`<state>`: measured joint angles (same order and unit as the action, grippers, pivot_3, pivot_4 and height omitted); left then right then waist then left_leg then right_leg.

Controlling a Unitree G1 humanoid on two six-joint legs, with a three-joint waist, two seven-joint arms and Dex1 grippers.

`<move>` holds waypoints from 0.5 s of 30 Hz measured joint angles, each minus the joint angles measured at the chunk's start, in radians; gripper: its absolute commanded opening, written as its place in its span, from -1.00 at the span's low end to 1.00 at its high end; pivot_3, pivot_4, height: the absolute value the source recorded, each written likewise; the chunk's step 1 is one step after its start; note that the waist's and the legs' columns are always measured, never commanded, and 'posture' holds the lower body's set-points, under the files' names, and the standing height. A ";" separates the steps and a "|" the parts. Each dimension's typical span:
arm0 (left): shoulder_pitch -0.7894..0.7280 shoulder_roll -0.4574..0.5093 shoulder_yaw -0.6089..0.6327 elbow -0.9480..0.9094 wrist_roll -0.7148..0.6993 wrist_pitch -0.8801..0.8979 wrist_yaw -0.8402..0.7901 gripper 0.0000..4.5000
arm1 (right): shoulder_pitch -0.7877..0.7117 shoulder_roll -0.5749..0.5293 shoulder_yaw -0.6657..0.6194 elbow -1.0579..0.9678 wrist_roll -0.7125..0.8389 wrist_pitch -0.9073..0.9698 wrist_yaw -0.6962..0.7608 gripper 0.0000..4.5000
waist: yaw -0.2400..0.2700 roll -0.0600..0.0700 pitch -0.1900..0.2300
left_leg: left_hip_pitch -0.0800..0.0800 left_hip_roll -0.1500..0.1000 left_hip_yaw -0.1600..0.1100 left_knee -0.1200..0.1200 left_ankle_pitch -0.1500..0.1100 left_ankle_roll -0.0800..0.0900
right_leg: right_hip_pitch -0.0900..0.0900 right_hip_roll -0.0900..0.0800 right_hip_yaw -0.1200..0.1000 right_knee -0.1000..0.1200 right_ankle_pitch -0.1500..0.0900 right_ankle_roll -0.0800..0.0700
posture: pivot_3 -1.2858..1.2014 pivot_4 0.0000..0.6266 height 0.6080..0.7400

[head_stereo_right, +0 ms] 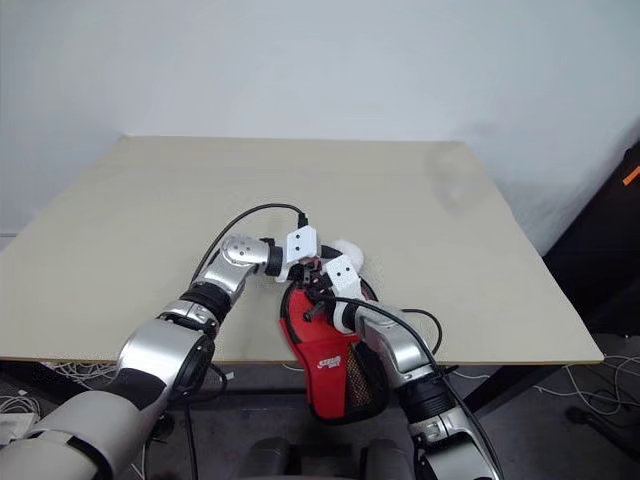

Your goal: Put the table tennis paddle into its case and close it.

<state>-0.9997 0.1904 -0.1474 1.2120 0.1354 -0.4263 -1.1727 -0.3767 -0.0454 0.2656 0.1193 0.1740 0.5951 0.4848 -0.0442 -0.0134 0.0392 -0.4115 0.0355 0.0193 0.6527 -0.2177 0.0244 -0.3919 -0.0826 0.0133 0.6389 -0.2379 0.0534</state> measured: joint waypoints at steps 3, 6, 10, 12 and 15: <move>-0.006 0.027 0.003 -0.010 -0.005 0.017 -0.037 1.00 | -0.002 0.005 0.004 0.002 0.000 0.000 0.000 -1.00 | -0.001 0.000 0.000 | 0.000 0.000 0.000 0.001 0.000 0.000 | 0.000 0.000 0.000 0.001 -0.001 0.002 | 0.03 -1.00 1.00; -0.006 0.069 0.008 -0.024 -0.021 0.034 -0.088 1.00 | -0.004 0.008 0.004 0.005 0.000 0.001 0.000 -1.00 | -0.001 0.000 0.000 | 0.000 0.000 0.000 0.001 0.000 0.000 | 0.000 0.000 0.000 0.002 -0.001 0.002 | 0.03 -1.00 1.00; -0.006 0.145 0.024 -0.104 -0.071 0.083 -0.170 1.00 | -0.005 0.008 0.004 0.007 0.000 0.000 0.005 -1.00 | -0.001 0.000 0.000 | 0.000 0.000 0.000 0.002 0.000 0.000 | 0.000 0.000 0.000 0.002 -0.001 0.002 | 0.03 -1.00 1.00; -0.003 0.182 0.047 -0.177 -0.110 0.138 -0.212 1.00 | -0.006 0.008 0.004 0.007 0.000 0.000 0.006 -1.00 | -0.001 0.000 0.000 | 0.000 0.000 0.000 0.002 0.000 0.000 | 0.000 0.000 0.000 0.002 -0.001 0.001 | 0.03 -1.00 1.00; 0.025 0.236 0.061 -0.309 -0.163 0.222 -0.256 1.00 | -0.006 0.008 0.004 0.008 0.000 0.000 0.007 -1.00 | -0.002 0.000 0.000 | 0.000 0.000 0.000 0.002 0.000 0.000 | 0.000 0.000 0.000 0.002 -0.001 0.001 | 0.03 -1.00 1.00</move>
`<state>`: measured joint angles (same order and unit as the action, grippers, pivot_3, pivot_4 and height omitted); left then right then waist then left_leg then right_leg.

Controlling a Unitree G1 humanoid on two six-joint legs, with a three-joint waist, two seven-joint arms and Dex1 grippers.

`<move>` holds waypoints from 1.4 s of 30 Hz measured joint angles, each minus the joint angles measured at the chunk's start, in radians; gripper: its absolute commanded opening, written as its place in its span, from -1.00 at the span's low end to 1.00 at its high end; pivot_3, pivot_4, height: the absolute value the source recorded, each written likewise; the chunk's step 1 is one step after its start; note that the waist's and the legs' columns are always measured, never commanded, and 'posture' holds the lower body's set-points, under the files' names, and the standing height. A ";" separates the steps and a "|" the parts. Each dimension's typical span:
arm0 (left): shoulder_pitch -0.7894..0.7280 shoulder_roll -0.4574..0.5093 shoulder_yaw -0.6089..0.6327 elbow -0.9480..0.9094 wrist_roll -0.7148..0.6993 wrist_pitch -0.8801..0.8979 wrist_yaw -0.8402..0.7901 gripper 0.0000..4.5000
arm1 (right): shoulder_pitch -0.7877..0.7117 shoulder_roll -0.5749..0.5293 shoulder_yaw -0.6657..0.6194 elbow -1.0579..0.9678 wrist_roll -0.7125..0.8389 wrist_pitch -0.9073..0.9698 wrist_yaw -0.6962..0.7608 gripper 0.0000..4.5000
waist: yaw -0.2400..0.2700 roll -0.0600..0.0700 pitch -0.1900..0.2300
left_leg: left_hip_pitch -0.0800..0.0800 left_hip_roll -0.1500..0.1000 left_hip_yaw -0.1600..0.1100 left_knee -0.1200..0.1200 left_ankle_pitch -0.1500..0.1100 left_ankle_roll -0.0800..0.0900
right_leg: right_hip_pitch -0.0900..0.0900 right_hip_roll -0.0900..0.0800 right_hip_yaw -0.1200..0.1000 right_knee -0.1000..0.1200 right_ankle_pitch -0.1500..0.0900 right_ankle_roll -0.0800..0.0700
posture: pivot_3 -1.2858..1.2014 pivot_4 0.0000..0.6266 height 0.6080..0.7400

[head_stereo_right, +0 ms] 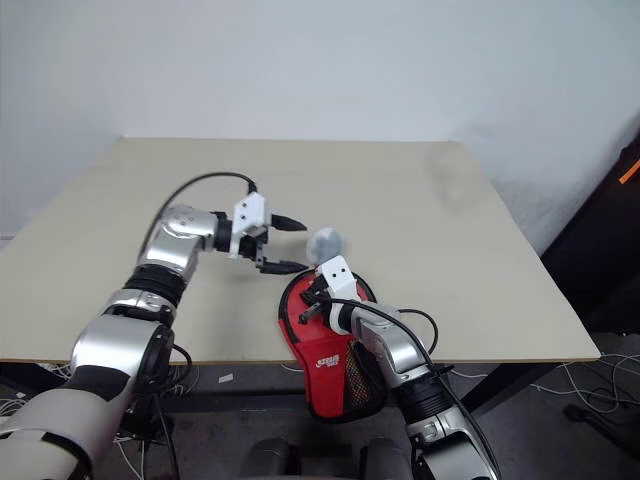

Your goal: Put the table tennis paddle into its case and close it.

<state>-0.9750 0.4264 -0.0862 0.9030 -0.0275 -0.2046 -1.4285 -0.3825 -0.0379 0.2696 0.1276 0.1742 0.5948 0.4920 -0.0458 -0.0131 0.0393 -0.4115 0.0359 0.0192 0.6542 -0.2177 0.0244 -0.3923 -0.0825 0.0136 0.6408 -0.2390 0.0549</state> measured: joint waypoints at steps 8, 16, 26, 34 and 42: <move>0.325 0.131 0.088 -0.549 -0.191 0.392 0.035 1.00 | -0.009 0.014 -0.004 0.021 0.000 -0.010 -0.002 -1.00 | -0.008 0.000 0.000 | 0.001 0.001 0.000 0.000 0.000 0.000 | 0.000 0.000 0.001 0.001 0.002 -0.003 | 0.03 -1.00 1.00; 0.630 0.034 0.095 -0.993 -0.302 0.641 0.306 1.00 | -0.009 0.001 -0.001 0.021 0.000 -0.010 0.016 -1.00 | -0.007 0.000 0.000 | 0.002 0.001 0.000 0.000 0.000 0.000 | 0.001 0.000 0.001 0.001 0.002 -0.004 | 0.03 -1.00 1.00; 0.744 -0.045 0.017 -1.050 -0.300 0.665 0.491 0.92 | -0.033 -0.066 -0.011 0.020 0.003 0.019 0.065 -1.00 | -0.001 0.001 0.000 | 0.001 0.000 0.001 0.000 0.000 -0.001 | 0.001 0.000 0.001 0.000 0.002 -0.003 | 0.03 -1.00 1.00; 0.688 -0.135 -0.046 -0.926 -0.298 0.629 0.544 -0.17 | -0.054 -0.127 -0.045 0.023 0.005 0.041 0.081 -0.75 | 0.002 0.001 0.000 | 0.001 0.000 0.002 0.001 0.000 0.000 | 0.000 0.000 0.001 0.000 0.001 -0.003 | 0.03 -1.00 1.00; 0.649 -0.148 -0.058 -0.891 -0.301 0.621 0.531 -1.00 | -0.092 -0.196 -0.099 -0.051 0.044 0.136 0.117 0.44 | 0.002 0.001 0.001 | 0.000 0.000 0.002 0.001 0.000 0.000 | 0.000 0.000 0.002 0.000 0.001 -0.003 | 0.03 -1.00 1.00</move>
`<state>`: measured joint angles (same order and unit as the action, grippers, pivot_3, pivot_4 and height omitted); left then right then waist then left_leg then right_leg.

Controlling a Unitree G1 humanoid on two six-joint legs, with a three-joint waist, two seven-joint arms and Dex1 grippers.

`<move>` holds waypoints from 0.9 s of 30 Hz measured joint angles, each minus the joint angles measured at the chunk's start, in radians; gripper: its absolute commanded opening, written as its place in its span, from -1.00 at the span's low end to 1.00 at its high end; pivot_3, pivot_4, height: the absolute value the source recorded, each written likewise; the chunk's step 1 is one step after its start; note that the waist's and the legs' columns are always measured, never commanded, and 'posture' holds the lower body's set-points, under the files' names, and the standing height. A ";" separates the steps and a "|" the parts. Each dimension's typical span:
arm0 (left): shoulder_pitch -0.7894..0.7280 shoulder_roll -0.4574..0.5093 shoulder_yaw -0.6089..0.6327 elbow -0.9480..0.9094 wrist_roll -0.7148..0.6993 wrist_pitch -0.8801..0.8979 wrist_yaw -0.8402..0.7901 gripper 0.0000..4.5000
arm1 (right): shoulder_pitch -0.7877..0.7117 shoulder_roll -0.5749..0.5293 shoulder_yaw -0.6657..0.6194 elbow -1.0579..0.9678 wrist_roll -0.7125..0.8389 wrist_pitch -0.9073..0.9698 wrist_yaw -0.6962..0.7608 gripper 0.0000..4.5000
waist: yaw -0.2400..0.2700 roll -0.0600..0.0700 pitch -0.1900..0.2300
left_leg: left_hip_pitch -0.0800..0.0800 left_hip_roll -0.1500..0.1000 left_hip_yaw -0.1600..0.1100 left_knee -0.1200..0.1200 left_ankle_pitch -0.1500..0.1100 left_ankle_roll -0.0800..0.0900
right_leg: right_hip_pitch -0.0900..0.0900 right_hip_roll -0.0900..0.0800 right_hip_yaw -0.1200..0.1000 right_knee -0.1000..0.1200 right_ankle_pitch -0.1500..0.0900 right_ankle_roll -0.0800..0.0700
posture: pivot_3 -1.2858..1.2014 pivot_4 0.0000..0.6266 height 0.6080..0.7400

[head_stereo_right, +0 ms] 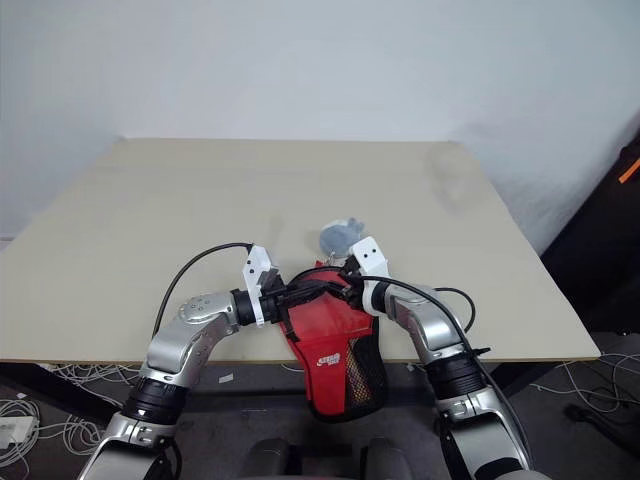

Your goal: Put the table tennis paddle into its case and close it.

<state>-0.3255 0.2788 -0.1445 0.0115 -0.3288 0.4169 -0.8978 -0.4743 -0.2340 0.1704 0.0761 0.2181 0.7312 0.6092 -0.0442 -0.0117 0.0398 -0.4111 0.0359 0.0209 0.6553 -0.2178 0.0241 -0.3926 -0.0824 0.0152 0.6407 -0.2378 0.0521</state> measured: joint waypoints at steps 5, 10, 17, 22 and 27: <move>-0.018 0.002 0.000 0.037 0.000 -0.005 -0.013 -1.00 | -0.043 -0.077 -0.030 -0.054 0.022 0.046 0.031 0.99 | 0.000 0.000 0.000 | 0.000 0.000 0.000 0.000 0.000 0.000 | 0.000 0.000 0.000 -0.001 -0.001 0.001 | 0.03 -1.00 1.00; -0.036 -0.005 -0.010 0.078 0.007 -0.043 -0.019 -1.00 | -0.115 -0.108 -0.045 -0.029 0.027 0.047 0.047 0.99 | -0.001 0.001 0.000 | 0.000 0.000 0.000 0.000 0.000 0.000 | -0.001 0.000 0.000 0.000 -0.001 0.001 | 0.03 -1.00 1.00; -0.043 -0.026 -0.049 0.176 0.050 -0.099 -0.019 -1.00 | -0.297 -0.082 -0.044 0.211 -0.006 -0.059 0.034 0.99 | 0.000 0.001 0.000 | 0.000 0.000 0.001 0.000 0.000 0.000 | -0.001 0.000 0.000 0.000 0.000 0.000 | 0.03 -1.00 1.00; -0.063 -0.043 -0.073 0.269 0.095 -0.145 -0.017 -1.00 | -0.447 -0.012 -0.048 0.509 -0.045 -0.205 -0.005 0.99 | -0.001 0.001 0.001 | -0.001 0.000 0.001 -0.001 0.000 0.000 | -0.001 0.000 0.000 0.000 0.001 -0.001 | 0.03 -1.00 1.00; -0.099 -0.051 -0.078 0.339 0.126 -0.176 -0.009 -1.00 | -0.587 0.050 -0.077 0.824 -0.077 -0.370 -0.049 0.99 | -0.001 0.002 0.001 | -0.001 -0.001 0.001 -0.001 0.000 0.000 | -0.001 0.000 0.001 0.000 0.001 -0.001 | 0.03 -1.00 1.00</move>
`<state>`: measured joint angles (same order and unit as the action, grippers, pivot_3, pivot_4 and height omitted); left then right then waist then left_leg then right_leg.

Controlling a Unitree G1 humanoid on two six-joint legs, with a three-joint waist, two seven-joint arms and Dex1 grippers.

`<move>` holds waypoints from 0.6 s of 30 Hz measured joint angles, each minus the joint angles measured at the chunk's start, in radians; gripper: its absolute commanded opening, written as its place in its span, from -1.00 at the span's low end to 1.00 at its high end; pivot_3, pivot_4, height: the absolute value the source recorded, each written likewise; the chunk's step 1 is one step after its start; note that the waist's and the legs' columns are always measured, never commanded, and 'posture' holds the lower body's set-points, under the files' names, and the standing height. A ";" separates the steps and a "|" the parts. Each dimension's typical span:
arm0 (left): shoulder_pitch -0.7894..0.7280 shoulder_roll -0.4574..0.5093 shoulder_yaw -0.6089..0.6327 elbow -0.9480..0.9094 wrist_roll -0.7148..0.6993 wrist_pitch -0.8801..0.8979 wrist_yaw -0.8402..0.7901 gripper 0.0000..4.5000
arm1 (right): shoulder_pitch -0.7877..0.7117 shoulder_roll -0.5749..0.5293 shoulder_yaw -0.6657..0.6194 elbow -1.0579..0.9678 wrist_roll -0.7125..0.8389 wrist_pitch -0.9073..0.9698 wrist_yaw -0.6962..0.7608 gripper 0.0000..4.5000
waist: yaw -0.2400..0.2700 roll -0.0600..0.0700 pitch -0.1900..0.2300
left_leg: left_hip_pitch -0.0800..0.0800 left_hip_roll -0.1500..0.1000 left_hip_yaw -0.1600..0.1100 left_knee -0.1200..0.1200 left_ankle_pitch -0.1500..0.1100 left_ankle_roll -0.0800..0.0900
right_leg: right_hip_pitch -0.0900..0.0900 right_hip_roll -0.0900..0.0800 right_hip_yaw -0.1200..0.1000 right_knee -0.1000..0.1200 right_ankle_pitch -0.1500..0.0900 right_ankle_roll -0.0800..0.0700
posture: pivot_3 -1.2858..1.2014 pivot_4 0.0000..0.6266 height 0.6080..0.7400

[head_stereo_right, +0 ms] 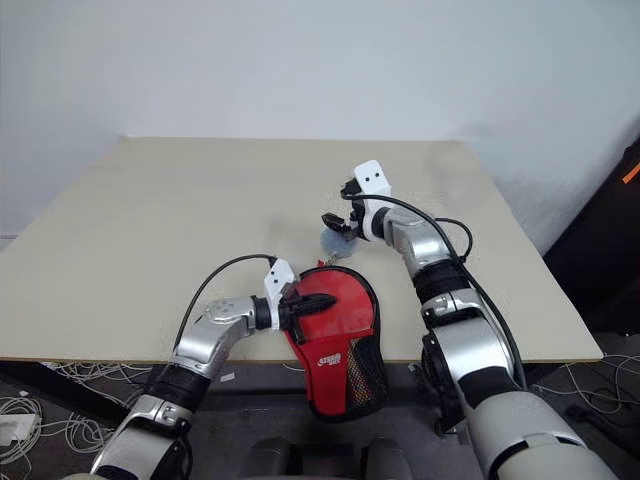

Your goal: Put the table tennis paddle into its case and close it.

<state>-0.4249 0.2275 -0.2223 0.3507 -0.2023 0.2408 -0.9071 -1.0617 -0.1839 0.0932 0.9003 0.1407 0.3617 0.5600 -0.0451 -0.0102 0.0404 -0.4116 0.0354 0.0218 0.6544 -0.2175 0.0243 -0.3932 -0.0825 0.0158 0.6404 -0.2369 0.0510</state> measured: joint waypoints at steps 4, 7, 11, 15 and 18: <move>-0.019 -0.001 -0.003 0.020 0.026 -0.002 0.006 -1.00 | -0.093 0.047 -0.035 0.215 -0.020 -0.109 -0.055 0.99 | -0.001 0.001 0.000 | 0.000 0.000 0.000 -0.001 0.000 0.000 | 0.000 0.000 0.000 0.000 0.000 0.000 | 0.03 -1.00 1.00; -0.021 0.002 -0.006 0.021 0.035 -0.002 0.010 -1.00 | -0.115 0.070 -0.054 0.311 -0.028 -0.148 -0.086 0.99 | -0.001 0.001 0.000 | 0.000 0.000 0.000 -0.001 0.000 0.000 | 0.000 0.000 0.000 0.000 0.000 0.000 | 0.03 -1.00 1.00; -0.021 0.009 -0.006 0.019 0.037 -0.002 0.010 -1.00 | -0.115 0.084 -0.066 0.388 -0.048 -0.162 -0.112 0.99 | -0.002 0.001 0.000 | 0.000 0.000 0.000 -0.001 0.000 0.000 | 0.000 0.000 0.000 0.000 0.000 0.000 | 0.03 -1.00 1.00; -0.021 0.019 -0.006 0.018 0.037 0.001 0.008 -1.00 | -0.113 0.086 -0.080 0.417 -0.067 -0.162 -0.132 0.99 | -0.009 0.001 0.000 | 0.001 0.000 -0.001 -0.001 0.000 0.000 | 0.000 0.000 0.000 0.001 0.000 0.000 | 0.03 -1.00 1.00; -0.021 0.024 -0.006 0.017 0.037 0.005 0.001 -1.00 | -0.104 0.089 -0.087 0.425 -0.078 -0.161 -0.144 0.99 | -0.010 0.002 -0.001 | 0.001 0.000 -0.001 -0.001 0.000 0.000 | 0.000 0.000 0.000 0.001 0.000 0.000 | 0.03 -1.00 1.00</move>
<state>-0.4458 0.2510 -0.2283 0.3674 -0.1653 0.2457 -0.9059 -1.1660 -0.0952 0.0066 1.3252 0.0629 0.2003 0.4164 -0.0547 -0.0083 0.0399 -0.4105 0.0354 0.0211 0.6532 -0.2174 0.0242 -0.3931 -0.0824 0.0159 0.6413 -0.2368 0.0507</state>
